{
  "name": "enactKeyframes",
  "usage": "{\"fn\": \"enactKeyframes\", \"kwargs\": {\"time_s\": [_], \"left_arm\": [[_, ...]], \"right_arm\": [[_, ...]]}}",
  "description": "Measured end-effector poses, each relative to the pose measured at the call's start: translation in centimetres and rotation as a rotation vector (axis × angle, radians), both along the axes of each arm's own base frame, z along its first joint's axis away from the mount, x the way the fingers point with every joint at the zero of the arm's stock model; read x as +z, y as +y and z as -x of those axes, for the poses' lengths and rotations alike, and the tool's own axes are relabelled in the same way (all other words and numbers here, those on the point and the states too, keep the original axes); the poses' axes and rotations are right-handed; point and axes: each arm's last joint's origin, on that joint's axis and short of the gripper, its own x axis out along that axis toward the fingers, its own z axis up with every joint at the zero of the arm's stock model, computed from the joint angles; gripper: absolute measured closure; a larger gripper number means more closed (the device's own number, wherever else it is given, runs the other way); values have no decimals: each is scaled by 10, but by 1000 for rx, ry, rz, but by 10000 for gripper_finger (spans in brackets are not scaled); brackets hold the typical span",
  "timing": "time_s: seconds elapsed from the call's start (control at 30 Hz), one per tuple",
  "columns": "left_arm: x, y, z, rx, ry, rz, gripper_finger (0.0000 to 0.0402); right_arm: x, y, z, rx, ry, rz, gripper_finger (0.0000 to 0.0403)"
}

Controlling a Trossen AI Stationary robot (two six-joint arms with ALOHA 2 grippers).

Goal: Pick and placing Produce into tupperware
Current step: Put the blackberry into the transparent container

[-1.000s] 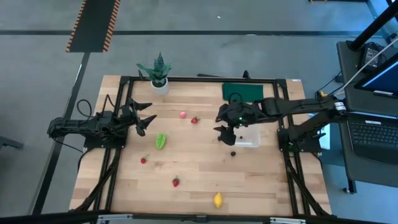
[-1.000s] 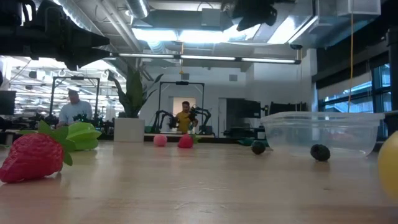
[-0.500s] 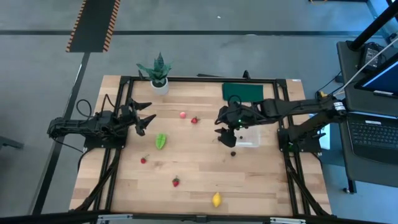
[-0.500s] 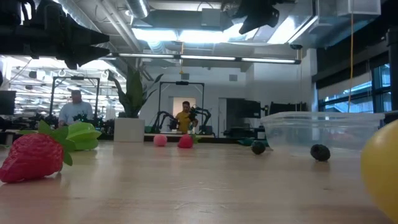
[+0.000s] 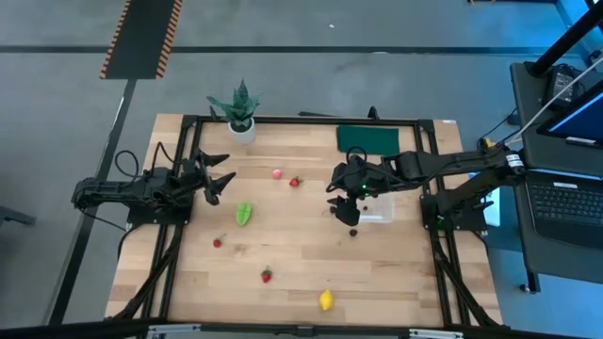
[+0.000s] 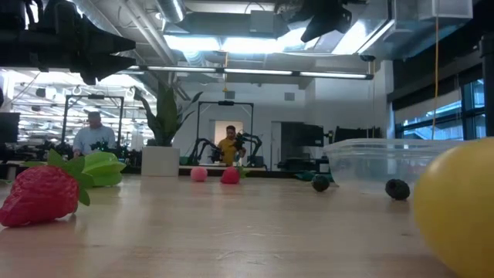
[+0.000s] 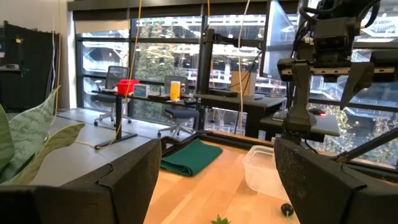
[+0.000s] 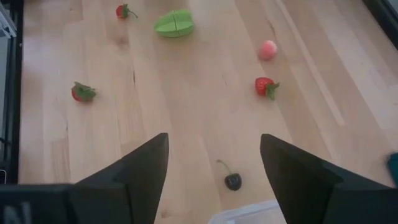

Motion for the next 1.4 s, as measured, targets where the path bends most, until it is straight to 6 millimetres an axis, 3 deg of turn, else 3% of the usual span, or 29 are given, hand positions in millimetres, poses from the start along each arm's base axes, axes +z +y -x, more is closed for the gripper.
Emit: {"fn": "enactKeyframes", "kwargs": {"time_s": [0.3, 0.47, 0.67, 0.87, 1.07, 1.23, 1.4], "left_arm": [[0, -3, -1, -126, 0, -25, 97], [0, 0, 0, -32, -37, 75, 97], [1, -1, 0, -49, -53, 104, 97], [31, -3, 3, -134, -103, 91, 97], [63, -4, -5, -130, -23, -29, 97], [69, -3, -20, -131, 59, -29, 97], [60, -3, -34, -136, 135, 23, 97]], "right_arm": [[0, 0, 0, -2, -1, 2, 147], [0, 0, 0, -1, -1, 2, 147], [0, 0, 0, -1, 0, 2, 147], [-1, 0, 1, -2, 13, 4, 147], [-8, -1, 9, 16, 125, 31, 147], [-23, 19, 16, 128, 288, 88, 147], [-36, 50, 20, 306, 392, 160, 147]]}}
